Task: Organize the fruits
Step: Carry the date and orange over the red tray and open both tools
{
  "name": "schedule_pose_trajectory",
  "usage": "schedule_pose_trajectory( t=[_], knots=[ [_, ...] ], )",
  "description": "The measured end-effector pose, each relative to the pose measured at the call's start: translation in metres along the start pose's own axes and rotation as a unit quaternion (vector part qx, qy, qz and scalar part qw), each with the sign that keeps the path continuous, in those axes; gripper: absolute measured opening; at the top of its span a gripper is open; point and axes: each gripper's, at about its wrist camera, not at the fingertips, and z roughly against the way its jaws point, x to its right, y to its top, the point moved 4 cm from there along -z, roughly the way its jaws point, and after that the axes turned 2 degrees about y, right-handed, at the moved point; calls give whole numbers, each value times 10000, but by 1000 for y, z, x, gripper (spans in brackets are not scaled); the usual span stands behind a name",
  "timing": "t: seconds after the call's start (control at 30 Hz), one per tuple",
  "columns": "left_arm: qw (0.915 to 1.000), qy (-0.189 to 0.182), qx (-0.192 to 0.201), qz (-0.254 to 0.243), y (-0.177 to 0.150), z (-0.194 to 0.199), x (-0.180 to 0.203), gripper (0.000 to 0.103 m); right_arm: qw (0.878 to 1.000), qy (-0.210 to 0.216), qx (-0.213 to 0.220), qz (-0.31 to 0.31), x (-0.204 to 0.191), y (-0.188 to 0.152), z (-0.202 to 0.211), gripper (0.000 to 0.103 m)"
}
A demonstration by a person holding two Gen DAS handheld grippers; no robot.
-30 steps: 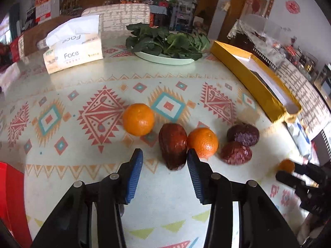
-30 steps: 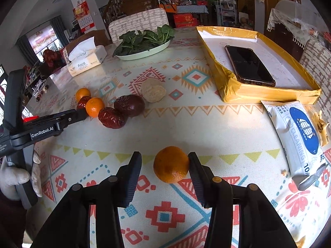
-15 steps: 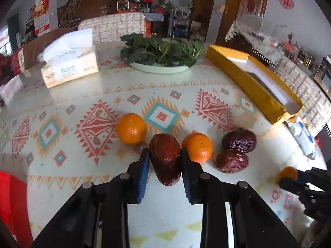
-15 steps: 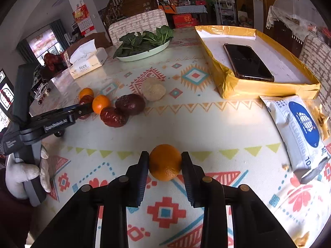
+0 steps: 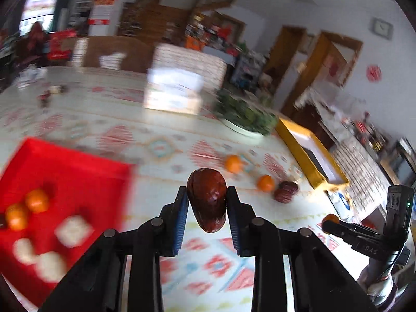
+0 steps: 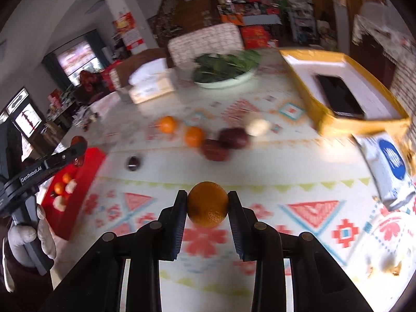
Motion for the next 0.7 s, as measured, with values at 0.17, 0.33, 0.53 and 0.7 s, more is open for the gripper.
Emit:
schedule_pose_trajectory(
  t=[0.17, 0.33, 0.53, 0.7],
  knots=[
    [9963, 659, 338, 429, -5, 58, -77, 28, 9980, 455, -79, 428, -71, 7, -14, 34],
    [9888, 1252, 369, 718, -22, 84, -138, 28, 9915, 949, -322, 832, -149, 5, -43, 34],
    [9831, 1555, 95, 959, -46, 80, -187, 28, 9810, 1233, -697, 1326, -231, -11, -83, 34],
    [9810, 1654, -14, 1016, -52, 71, -208, 28, 9722, 1263, -987, 1708, -276, -30, -118, 34]
  ],
)
